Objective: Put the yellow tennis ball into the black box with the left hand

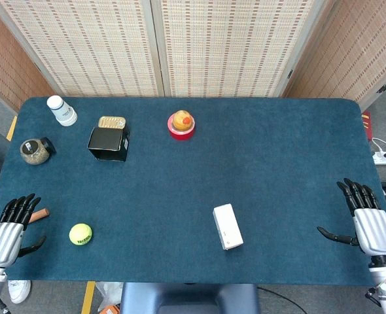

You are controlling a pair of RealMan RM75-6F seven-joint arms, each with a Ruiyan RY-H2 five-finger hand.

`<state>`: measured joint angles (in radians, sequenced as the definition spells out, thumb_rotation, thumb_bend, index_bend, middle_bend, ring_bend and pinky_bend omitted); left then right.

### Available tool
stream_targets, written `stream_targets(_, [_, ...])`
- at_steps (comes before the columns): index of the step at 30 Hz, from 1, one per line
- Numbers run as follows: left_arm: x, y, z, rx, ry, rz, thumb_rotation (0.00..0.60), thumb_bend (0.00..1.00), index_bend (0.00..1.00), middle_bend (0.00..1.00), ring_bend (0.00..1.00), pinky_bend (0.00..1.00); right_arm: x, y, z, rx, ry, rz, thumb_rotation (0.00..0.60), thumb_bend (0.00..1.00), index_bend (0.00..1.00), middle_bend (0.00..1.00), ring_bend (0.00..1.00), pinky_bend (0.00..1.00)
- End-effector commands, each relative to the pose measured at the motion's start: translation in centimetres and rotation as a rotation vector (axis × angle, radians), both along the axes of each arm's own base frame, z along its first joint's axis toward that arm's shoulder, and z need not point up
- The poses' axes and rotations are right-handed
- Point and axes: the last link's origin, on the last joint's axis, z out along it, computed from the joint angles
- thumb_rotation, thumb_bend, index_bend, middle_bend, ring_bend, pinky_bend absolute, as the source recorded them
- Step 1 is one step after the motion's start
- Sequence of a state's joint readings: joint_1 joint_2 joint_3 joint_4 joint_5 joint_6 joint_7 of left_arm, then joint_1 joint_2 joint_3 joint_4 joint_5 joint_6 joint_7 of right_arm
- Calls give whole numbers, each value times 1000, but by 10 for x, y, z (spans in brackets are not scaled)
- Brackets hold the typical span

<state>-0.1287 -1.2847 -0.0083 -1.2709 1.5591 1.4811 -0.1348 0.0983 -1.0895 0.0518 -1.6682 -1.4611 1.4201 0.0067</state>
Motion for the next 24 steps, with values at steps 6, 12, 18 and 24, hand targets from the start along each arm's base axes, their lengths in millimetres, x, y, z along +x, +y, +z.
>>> stream_targets(6, [-5,-4,-2,-35,-1,27,469,222,0,0,0,0,9,22,8,-131,-22,143,508,0,64,0,0,0])
stream_targets(12, [-6,-2,0,-79,26,58,454,225,0,0,0,0,5,21,11,-101,-19,86,508,0,62,0,0,0])
stream_targets(18, [9,1,12,97,-68,-62,331,224,447,425,389,462,7,17,7,-77,-12,90,508,0,62,0,0,0])
stream_targets(24, [-18,-19,10,92,-87,-60,309,236,1000,1000,1000,1000,5,13,5,-60,-10,71,508,0,62,0,0,0])
